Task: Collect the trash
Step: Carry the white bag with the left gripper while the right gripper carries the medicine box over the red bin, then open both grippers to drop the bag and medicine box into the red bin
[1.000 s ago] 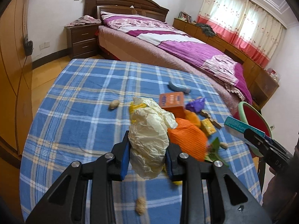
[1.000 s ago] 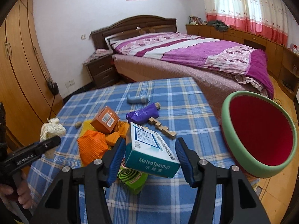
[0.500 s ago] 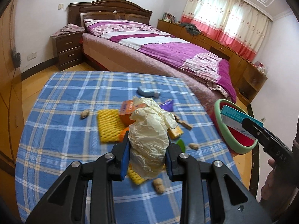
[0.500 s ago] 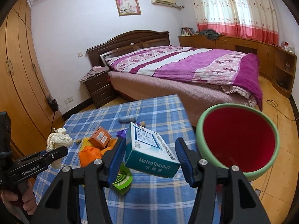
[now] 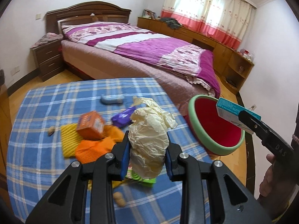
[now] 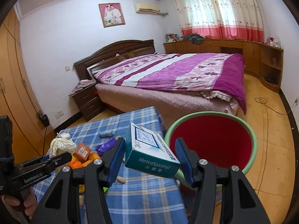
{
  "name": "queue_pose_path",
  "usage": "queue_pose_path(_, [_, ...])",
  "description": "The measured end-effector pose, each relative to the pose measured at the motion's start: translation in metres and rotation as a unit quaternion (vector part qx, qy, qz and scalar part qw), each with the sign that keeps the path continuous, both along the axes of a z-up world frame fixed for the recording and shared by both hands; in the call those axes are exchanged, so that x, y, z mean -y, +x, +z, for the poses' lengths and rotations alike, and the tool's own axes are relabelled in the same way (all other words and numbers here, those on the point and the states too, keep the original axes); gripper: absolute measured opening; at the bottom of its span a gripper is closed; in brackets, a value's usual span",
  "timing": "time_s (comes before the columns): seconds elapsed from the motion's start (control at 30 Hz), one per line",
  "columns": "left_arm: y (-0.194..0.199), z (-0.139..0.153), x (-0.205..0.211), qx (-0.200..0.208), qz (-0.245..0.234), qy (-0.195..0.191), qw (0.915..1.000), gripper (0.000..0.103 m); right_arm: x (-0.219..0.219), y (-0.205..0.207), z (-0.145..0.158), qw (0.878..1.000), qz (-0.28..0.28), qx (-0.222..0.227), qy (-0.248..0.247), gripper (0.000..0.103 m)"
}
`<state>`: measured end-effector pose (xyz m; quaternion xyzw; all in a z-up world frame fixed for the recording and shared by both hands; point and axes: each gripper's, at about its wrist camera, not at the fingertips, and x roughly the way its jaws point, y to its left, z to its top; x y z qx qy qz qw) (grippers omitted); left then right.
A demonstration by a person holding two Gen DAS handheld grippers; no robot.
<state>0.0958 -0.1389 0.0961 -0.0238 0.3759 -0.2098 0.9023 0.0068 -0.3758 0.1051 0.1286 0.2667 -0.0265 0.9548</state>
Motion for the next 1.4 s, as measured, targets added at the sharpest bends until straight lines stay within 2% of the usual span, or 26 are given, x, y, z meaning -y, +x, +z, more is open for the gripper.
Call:
queue_pose_path(0.4, [0.016, -0.003, 0.078, 0.001, -0.056, 0.027, 0.9981, 0.032, 0.059, -0.001, -0.009, 0.999, -0.048, -0.001, 0.012, 0.058])
queue_pose_path(0.93, [0.035, -0.046, 0.186, -0.023, -0.139, 0.054, 0.9886, 0.032, 0.134, 0.000, -0.058, 0.991, -0.109, -0.043, 0.057, 0.058])
queue_pose_path(1.23, [0.042, -0.064, 0.207, -0.032, -0.163, 0.058, 0.9843, 0.032, 0.155, 0.004, -0.080, 0.987, -0.129, -0.063, 0.069, 0.060])
queue_pose_path(1.4, [0.044, -0.067, 0.213, -0.038, -0.178, 0.059, 0.9816, 0.049, 0.160, 0.004, -0.083, 0.986, -0.135, -0.060, 0.079, 0.060])
